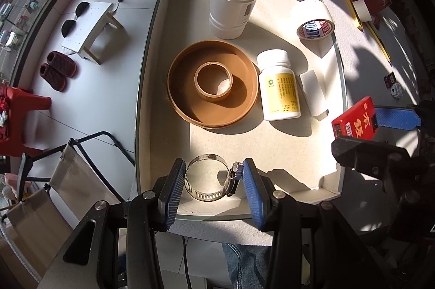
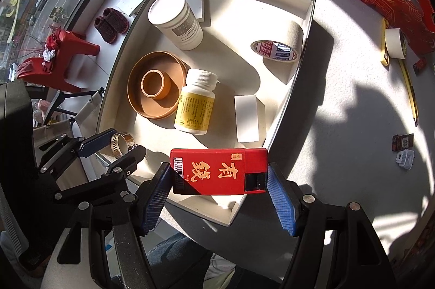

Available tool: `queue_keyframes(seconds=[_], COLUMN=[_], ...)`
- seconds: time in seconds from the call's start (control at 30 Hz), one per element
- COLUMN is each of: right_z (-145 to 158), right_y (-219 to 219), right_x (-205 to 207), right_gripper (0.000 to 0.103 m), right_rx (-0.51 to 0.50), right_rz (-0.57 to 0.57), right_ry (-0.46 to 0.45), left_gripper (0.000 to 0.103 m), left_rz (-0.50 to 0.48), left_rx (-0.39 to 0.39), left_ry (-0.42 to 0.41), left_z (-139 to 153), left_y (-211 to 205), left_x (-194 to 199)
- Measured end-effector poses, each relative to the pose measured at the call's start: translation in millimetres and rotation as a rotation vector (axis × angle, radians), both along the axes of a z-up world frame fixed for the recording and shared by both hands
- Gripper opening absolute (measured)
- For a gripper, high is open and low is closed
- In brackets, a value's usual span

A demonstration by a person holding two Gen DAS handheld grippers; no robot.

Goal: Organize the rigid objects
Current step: 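Lift and carry the hose clamp and red box over the tray, then lower the hose clamp and red box into the tray, opening both tools, then move the left tool to the white tape roll while the right approaches the white plug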

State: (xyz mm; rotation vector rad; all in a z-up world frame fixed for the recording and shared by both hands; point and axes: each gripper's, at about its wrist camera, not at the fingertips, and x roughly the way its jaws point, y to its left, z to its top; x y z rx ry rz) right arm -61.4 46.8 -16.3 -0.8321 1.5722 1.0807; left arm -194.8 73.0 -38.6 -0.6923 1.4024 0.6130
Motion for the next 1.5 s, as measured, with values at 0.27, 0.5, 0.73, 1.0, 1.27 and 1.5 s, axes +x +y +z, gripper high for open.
queue_keyframes(seconds=[0.27, 0.5, 0.73, 1.0, 1.27, 1.5], right_z=[-5.6, -10.9, -13.1, -4.1, -0.4, 1.4], right_y=[-0.4, -1.2, -1.2, -7.0, -20.6, -34.3], right_x=[-1.0, 0.0, 1.3, 13.0, 20.7, 33.9], right_gripper=[0.071, 0.071, 0.071, 0.089, 0.089, 0.09], right_rx=[-0.011, -0.018, -0.018, 0.007, 0.001, 0.004], right_rz=[0.0, -0.002, -0.017, -0.071, -0.112, -0.159], right_ry=[0.018, 0.025, 0.033, 0.018, 0.022, 0.045], left_gripper=[0.046, 0.046, 0.061, 0.092, 0.103, 0.103], left_rz=[-0.017, -0.03, -0.048, -0.034, 0.005, -0.033], left_rx=[-0.003, 0.004, 0.041, 0.025, 0.048, 0.071], left_ry=[0.022, 0.021, 0.032, 0.058, 0.058, 0.064], left_z=[-7.5, -8.9, -9.7, -13.8, -8.9, -3.3], left_y=[0.7, 2.3, 1.0, 4.9, 5.4, -1.6], left_x=[2.6, 6.2, 10.6, 11.5, 9.7, 15.4])
